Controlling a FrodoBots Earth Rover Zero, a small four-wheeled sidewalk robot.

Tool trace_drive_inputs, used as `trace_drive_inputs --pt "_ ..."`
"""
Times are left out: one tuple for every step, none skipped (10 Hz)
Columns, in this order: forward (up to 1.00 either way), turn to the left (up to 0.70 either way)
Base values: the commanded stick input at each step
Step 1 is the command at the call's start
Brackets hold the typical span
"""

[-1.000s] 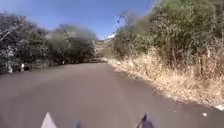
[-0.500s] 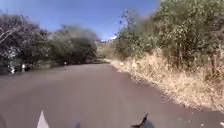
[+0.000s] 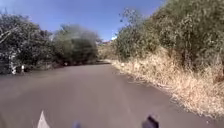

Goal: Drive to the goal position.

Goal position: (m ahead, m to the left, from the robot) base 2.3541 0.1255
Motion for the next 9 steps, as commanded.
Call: trace_drive_inputs --pt "0.50 0.00" --pt "0.50 0.00" --pt "0.50 0.00" --pt "0.50 0.00" --pt "0.50 0.00" --pt "0.50 0.00" --pt "0.50 0.00" --pt "0.50 0.00" --pt "0.50 0.00"
